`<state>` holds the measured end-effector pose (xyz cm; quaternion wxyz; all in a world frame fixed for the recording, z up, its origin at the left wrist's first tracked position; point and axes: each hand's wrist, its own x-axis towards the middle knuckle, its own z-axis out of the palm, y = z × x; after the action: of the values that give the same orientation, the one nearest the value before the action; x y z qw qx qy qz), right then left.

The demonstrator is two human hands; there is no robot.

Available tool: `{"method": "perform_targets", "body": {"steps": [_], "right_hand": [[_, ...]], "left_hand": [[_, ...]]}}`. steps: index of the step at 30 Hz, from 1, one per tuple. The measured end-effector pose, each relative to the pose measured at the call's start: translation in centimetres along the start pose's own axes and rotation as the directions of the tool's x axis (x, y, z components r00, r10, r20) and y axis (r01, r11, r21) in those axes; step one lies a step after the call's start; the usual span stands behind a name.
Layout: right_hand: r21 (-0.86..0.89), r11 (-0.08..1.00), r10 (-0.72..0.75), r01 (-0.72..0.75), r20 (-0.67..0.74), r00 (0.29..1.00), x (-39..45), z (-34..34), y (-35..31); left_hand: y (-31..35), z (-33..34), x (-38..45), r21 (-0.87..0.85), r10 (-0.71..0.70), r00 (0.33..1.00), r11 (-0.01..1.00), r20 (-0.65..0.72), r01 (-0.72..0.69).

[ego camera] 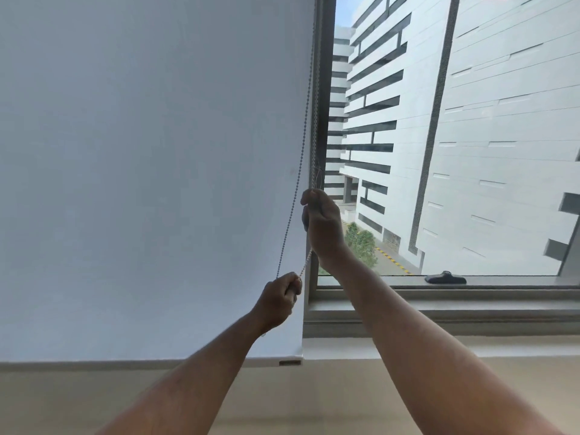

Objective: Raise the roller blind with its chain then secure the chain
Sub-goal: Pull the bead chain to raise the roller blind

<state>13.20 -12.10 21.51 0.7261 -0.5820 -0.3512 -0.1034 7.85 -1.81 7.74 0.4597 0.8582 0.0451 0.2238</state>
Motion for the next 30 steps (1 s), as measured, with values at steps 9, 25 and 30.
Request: {"method": "perform_targets", "body": {"steps": [9,25,30], "right_hand": [[-0.007,1.0,0.017,-0.017,-0.031,0.999,-1.2,-0.3,3.2],[-0.046,0.997,0.064,-0.063,0.011,0.998,-6.2,-1.5,8.4],[-0.12,0.987,0.117,-0.108,0.079,0.99,-7.8,-3.2,10.0]], "left_hand": [[7.0,-1.7,1.8,-0.305,0.129,0.987,0.94,-0.1,-0.154],[17.4,-3.7,6.0,-0.456,0.135,0.976,0.867,-0.172,-0.2],[14.9,-1.9,5.0,-0.428,0.123,0.961,0.876,-0.246,-0.222]]}}
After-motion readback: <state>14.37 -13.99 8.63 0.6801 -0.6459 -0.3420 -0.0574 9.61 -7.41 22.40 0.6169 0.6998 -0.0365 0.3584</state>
